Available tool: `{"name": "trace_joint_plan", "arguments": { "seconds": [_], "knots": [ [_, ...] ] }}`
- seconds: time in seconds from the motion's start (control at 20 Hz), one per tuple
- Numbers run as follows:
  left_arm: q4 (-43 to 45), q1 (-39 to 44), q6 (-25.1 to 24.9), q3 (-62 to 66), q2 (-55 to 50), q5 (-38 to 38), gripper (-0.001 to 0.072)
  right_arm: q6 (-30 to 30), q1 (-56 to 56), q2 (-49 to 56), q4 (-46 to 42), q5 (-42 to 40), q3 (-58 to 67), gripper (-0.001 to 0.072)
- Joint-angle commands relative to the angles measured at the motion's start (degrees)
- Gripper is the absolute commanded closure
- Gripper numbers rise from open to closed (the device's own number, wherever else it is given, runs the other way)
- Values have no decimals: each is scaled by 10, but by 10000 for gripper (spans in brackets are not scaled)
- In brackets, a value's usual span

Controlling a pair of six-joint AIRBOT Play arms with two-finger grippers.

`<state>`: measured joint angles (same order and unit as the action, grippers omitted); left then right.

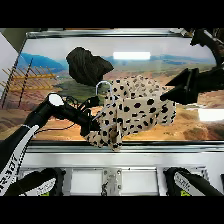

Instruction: Fold the clothes and pants, and hang the long-sleeved shirts on hangers.

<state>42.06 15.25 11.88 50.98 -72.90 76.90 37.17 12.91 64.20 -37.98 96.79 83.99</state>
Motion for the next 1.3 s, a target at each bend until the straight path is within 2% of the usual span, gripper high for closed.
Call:
{"name": "trace_joint_plan", "arguments": {
  "seconds": [0.0, 0.15, 0.35, 0.7, 1.25],
  "knots": [
    [0, 0, -1, 0, 0, 0, 697, -143, 125, 26, 125, 47, -64, 55],
    [0, 0, -1, 0, 0, 0, 697, -242, 145, 76, 145, 87, -75, 55],
    [0, 0, -1, 0, 0, 4, 697, -302, 130, 133, 145, 87, -79, 54],
    [0, 0, -1, 0, 0, 6, 697, -328, 91, 150, 133, 87, -128, 55],
    [0, 0, -1, 0, 0, 7, 697, -329, 22, 168, 137, 87, -149, 55]
  ]
}}
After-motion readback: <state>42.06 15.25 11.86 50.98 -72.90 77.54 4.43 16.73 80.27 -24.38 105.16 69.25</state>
